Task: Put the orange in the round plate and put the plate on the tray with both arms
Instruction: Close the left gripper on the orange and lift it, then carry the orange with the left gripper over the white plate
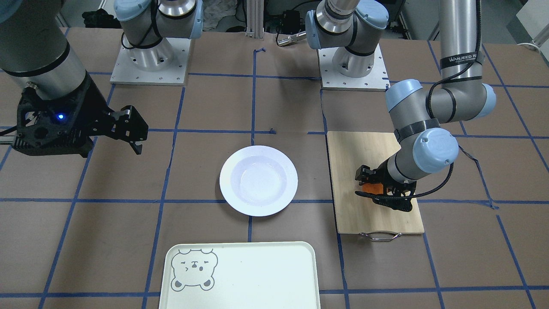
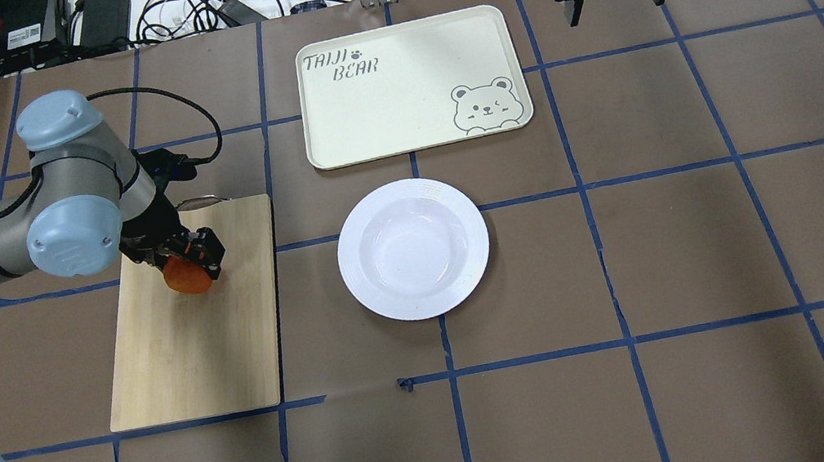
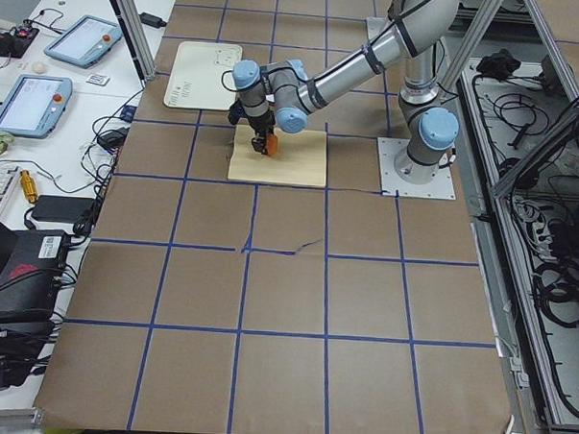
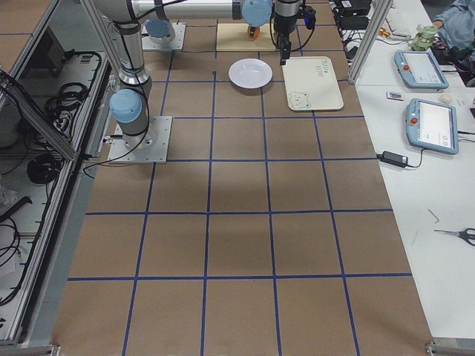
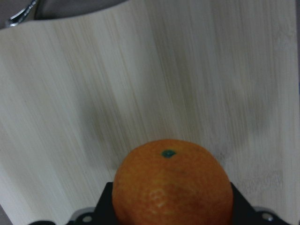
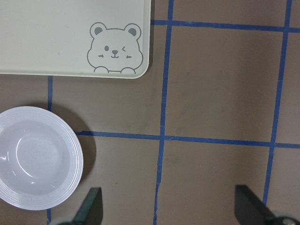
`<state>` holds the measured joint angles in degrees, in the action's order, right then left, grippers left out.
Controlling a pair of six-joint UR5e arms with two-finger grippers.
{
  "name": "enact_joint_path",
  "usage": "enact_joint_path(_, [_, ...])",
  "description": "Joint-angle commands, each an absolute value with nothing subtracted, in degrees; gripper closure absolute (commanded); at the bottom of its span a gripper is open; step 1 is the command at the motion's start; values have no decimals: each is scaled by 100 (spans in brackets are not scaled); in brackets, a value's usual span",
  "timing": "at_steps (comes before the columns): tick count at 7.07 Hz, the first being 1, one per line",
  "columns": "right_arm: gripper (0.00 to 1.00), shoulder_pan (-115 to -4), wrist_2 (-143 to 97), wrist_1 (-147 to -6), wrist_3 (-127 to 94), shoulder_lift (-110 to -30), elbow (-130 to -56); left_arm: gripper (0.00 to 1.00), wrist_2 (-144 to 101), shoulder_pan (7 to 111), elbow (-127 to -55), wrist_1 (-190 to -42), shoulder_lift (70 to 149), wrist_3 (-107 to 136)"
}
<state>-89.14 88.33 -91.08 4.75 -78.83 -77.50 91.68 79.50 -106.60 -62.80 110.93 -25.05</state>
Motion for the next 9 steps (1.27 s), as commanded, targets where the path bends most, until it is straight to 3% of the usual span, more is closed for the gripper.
enact_joint_path(1, [0, -8912, 8833, -9105, 483, -7884, -7752, 100, 8818, 8006, -10173, -6441, 11004, -2042])
enact_joint_path(4, [0, -8903, 8833, -9105, 483, -7884, -7778, 100, 8159, 8760, -9195, -6961, 11108, -616])
enact_joint_path(9, [0, -8912, 8833, -9114, 492, -7884, -7778, 100, 7295, 9799, -9736, -6376, 11267, 922])
